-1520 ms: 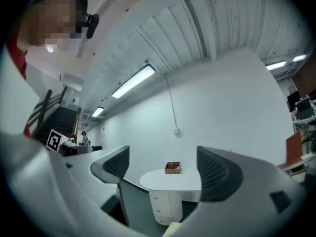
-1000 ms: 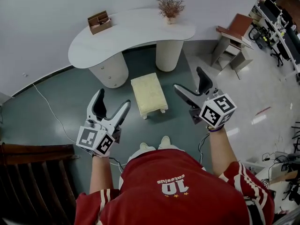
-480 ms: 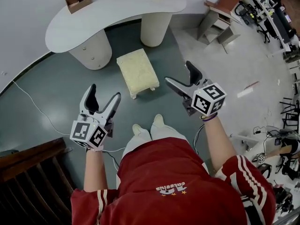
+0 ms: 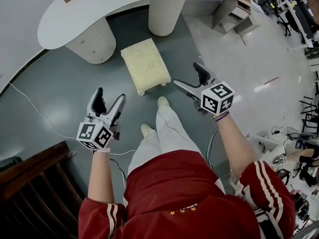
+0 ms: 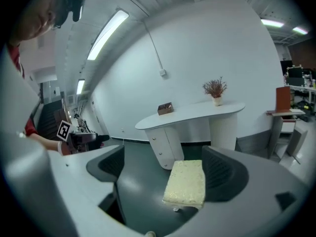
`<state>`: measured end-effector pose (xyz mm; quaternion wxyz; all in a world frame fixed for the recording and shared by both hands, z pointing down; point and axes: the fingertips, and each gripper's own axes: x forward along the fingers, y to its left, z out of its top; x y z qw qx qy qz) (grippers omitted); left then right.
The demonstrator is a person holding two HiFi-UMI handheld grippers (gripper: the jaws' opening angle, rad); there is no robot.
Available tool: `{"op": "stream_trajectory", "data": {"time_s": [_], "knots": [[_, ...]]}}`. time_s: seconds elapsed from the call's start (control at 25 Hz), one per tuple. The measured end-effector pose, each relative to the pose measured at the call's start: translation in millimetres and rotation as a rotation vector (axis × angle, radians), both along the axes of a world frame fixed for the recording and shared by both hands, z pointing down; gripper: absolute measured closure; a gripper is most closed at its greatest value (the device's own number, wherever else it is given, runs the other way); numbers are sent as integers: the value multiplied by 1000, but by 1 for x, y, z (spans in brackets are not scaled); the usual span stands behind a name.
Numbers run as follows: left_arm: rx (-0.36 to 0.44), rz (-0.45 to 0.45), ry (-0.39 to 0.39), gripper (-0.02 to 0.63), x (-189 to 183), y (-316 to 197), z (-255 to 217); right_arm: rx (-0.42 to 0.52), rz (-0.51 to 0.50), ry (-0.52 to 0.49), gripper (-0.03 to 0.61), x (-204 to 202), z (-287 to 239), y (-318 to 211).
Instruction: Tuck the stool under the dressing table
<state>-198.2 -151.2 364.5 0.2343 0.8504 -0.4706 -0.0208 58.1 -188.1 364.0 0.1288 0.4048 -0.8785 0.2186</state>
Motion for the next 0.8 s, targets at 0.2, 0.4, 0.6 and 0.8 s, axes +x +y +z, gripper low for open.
{"op": "stream_trajectory", "data": {"time_s": [0.2,0.4,0.6,0.8], "knots": [[-26,4,-60,173,11,-30,45,-46,5,-31,100,9,56,-38],[-26,25,-127,166,25,-76,108,-48,6,-30,103,17,127,-87],[-47,18,-122,156,31,-106,189,-64,-24,-21,103,15,207,-113],[-87,23,-104,156,32,-131,275,-102,-61,-12,104,6,295,-136]]}}
